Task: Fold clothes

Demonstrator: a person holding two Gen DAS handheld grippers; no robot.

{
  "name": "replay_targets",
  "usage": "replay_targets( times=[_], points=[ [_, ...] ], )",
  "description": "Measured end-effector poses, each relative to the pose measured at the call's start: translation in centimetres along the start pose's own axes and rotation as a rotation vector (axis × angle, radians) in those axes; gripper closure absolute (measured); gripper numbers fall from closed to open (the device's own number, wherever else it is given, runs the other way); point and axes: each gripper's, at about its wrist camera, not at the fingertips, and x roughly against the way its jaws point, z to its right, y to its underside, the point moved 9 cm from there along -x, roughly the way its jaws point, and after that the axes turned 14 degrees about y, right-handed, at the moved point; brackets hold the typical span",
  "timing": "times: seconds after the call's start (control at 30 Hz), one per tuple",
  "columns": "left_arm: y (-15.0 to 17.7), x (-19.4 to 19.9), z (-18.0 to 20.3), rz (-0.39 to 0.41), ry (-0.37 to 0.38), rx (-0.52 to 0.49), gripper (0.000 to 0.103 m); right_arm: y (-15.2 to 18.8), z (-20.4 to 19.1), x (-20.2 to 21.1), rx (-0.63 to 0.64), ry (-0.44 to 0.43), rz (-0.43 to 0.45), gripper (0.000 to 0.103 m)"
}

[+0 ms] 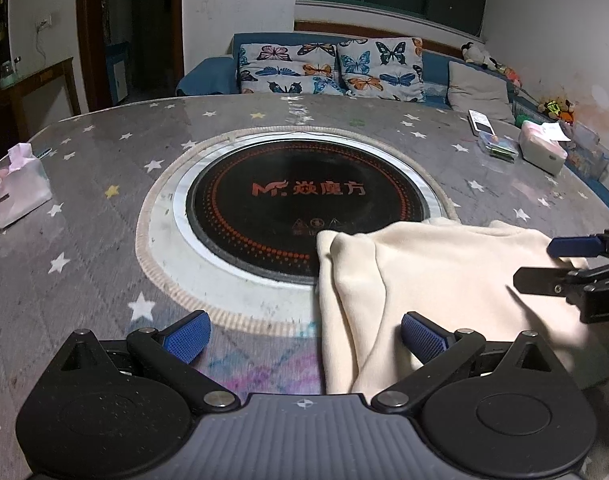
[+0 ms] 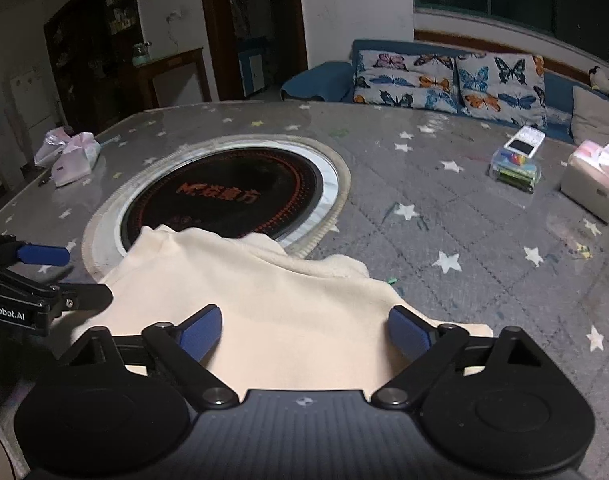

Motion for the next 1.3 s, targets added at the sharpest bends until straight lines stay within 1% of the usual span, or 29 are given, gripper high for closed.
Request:
replay_targets(
  times=[0.1, 0.27, 0.6, 0.73, 0.83, 1.03, 1.1, 1.3],
  points=[
    [-0.1, -0.7, -0.3, -0.012, -0.01, 0.006, 0.0, 0.2, 0.3, -0.6, -0.003, 0.017, -0.015, 0.014],
    [-0.2, -0.8, -0.5, -0.013, -0.004, 0.018, 0.0, 0.1, 0.2, -0.2, 0.016, 0.027, -0.005, 0.014],
    [0.0, -0.7, -0.9, -0.023, 0.002, 0.045, 0.0, -0.2, -1.4, 2.2, 0.065, 0.002, 0.042, 0.014],
    [-0.5, -0.5, -0.7, -0.019, 0.009, 0.048, 0.0, 0.0, -2.5, 3.2, 0.096, -0.015, 0.057, 0.014],
    [-1.4, -0.8, -0.7, -0.005, -0.001, 0.039, 0.0, 0.3, -2.9, 3.4, 0.116, -0.012, 0.059, 0.013],
    [-2.9, -2.4, -1.4, -0.005, -0.044, 0.026, 0.0, 0.7, -2.2, 2.6, 0.085, -0.007, 0.037, 0.013],
    [-3.0, -3.1, -2.0, -0.016, -0.064, 0.032, 0.0, 0.8, -2.1, 2.5, 0.082, -0.008, 0.033, 0.013],
    [-3.1, -4.0, -3.3, -0.024, -0.082, 0.071, 0.0, 1.2, -1.7, 2.0, 0.069, -0.006, 0.018, 0.013]
  ],
)
